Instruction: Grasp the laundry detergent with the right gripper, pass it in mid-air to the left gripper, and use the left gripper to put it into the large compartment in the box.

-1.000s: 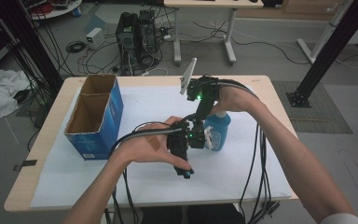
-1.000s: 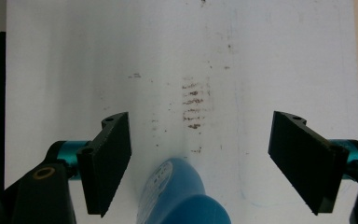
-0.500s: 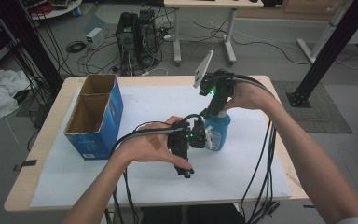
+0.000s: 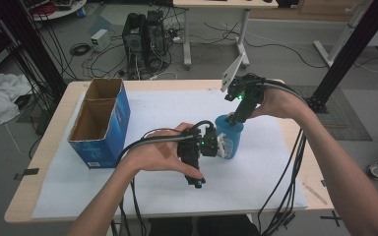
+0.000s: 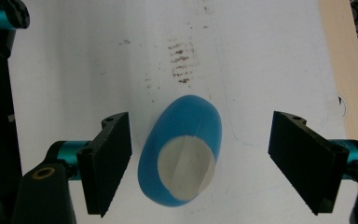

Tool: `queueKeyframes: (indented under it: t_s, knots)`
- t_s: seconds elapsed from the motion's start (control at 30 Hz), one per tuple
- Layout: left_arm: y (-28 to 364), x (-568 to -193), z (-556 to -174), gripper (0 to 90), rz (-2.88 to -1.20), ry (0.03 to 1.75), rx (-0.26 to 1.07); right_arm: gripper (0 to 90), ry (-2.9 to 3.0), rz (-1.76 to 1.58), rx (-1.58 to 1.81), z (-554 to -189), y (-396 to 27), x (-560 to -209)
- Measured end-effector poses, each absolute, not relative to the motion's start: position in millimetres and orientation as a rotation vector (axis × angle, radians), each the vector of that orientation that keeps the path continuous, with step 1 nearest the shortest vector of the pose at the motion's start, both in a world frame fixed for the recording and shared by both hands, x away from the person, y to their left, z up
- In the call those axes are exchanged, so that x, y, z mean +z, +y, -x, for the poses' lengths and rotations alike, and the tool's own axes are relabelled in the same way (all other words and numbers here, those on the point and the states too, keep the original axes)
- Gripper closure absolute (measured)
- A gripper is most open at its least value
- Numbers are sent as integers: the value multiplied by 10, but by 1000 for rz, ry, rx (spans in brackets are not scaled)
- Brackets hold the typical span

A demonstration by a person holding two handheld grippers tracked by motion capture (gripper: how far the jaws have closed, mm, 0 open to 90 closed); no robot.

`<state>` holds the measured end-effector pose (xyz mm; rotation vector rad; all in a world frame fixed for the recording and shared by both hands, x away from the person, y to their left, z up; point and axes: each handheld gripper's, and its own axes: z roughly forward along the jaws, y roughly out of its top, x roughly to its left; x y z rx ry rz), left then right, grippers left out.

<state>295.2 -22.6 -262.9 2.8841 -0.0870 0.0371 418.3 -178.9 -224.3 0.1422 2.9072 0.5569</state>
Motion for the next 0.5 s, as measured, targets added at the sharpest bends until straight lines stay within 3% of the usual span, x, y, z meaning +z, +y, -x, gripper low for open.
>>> queueKeyframes:
  t_s: [0.5]
  knots:
    - [-251, -2636, -2963, 168, -2885, -92, 38, 205, 2884, -293, 589, -4088, -2160, -2363]
